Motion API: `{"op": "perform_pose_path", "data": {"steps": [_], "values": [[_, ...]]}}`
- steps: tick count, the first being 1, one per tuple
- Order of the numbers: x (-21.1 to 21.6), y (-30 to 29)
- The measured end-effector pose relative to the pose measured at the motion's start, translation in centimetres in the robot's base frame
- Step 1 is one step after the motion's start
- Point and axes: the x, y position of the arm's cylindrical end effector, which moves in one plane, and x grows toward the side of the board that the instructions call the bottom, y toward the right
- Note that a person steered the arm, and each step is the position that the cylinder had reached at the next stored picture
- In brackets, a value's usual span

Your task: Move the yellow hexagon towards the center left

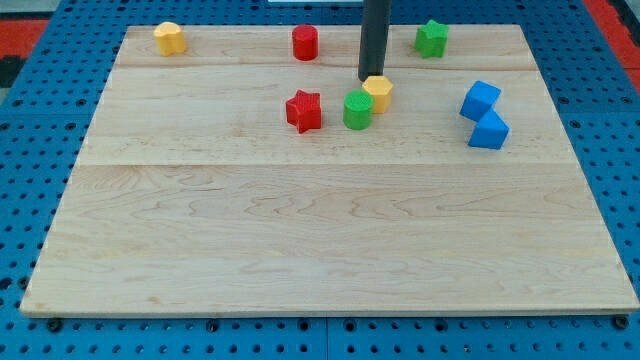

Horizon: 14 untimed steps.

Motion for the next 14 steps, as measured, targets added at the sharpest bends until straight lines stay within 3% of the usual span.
{"op": "perform_pose_path", "data": {"steps": [2, 4, 5, 7, 9, 11, 12, 13, 14], "values": [[1.5, -2.8], [0.3, 8.6], [3.8, 10.5], [5.3, 2.4], [1.7, -0.5], [2.5, -12.9], [2.7, -9.4], [5.5, -8.9], [6.1, -13.8]]}}
